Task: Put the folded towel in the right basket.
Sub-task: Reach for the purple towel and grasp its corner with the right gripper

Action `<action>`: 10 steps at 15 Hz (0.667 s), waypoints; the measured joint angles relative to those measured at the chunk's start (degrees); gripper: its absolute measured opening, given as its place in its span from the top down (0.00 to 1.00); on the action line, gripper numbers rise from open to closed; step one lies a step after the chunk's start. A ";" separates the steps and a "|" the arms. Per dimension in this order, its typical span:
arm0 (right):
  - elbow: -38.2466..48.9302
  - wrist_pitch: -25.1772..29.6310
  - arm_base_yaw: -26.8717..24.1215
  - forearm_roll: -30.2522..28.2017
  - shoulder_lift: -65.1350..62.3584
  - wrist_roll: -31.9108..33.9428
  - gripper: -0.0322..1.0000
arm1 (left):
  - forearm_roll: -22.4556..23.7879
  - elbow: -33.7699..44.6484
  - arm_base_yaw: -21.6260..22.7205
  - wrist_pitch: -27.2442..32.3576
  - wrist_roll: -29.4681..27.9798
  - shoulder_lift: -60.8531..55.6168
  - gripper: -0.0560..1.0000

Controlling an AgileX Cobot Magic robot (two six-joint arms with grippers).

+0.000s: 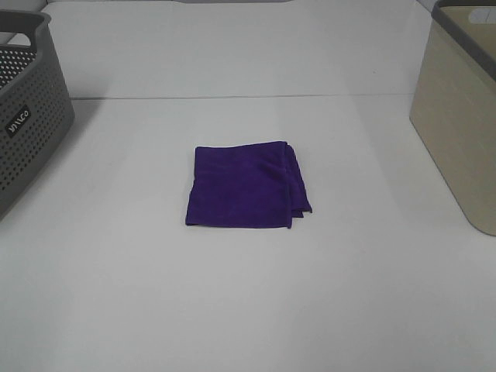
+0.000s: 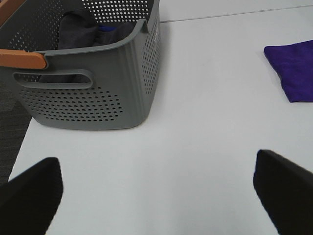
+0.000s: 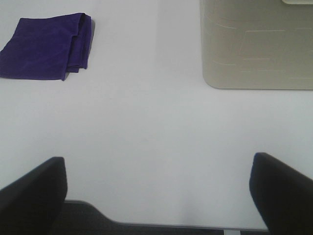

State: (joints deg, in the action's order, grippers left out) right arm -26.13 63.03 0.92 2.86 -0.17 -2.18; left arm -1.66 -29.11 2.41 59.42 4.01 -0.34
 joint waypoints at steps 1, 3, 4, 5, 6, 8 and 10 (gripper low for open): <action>0.00 0.00 0.00 0.00 0.00 0.00 0.03 | 0.00 0.00 0.00 0.00 0.00 0.00 0.01; 0.00 0.00 0.00 0.00 0.00 0.00 0.03 | 0.00 0.00 0.00 0.00 0.00 0.00 0.01; 0.00 0.00 0.00 0.00 0.00 0.00 0.03 | 0.00 0.00 0.00 0.00 0.00 0.00 0.01; 0.00 0.00 0.00 0.00 0.00 0.00 0.03 | 0.00 0.00 0.00 0.00 0.00 0.00 0.01; 0.00 0.00 0.00 0.00 0.00 0.00 0.03 | 0.00 0.00 0.00 0.00 0.00 0.00 0.01; 0.00 0.00 0.00 0.00 0.00 0.00 0.03 | 0.00 0.00 0.00 0.00 0.00 0.00 0.01; 0.00 0.00 0.00 0.00 0.00 0.00 0.03 | 0.00 0.00 0.00 0.00 0.00 0.00 0.01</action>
State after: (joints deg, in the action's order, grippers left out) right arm -26.13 63.03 0.92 2.86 -0.17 -2.18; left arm -1.66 -29.11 2.41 59.42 4.01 -0.34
